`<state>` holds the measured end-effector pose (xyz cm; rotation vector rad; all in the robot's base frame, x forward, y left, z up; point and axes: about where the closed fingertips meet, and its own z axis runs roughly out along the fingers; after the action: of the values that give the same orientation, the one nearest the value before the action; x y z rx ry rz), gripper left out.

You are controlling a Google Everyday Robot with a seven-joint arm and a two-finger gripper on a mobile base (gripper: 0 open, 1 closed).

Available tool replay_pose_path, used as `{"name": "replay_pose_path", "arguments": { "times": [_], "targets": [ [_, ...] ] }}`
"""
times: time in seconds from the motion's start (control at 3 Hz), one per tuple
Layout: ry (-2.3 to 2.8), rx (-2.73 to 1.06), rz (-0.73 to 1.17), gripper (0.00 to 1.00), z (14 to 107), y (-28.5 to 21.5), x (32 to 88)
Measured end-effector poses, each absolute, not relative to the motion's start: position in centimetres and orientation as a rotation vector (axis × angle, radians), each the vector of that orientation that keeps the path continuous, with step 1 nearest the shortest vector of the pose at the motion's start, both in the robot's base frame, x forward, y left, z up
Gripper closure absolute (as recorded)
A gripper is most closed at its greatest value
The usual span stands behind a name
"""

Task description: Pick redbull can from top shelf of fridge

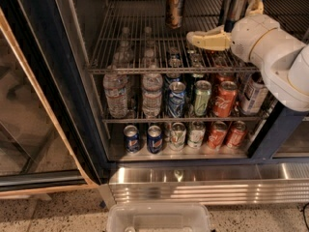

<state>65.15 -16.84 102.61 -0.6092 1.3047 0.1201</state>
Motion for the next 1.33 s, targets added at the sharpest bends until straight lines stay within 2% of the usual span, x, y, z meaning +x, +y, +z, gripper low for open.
{"name": "replay_pose_path", "arguments": {
  "times": [0.67, 1.33],
  "targets": [
    [1.355, -0.458, 0.112, 0.0, 103.4, -16.3, 68.9],
    [1.508, -0.319, 0.044, 0.0, 102.0, -20.1, 70.4]
  ]
}}
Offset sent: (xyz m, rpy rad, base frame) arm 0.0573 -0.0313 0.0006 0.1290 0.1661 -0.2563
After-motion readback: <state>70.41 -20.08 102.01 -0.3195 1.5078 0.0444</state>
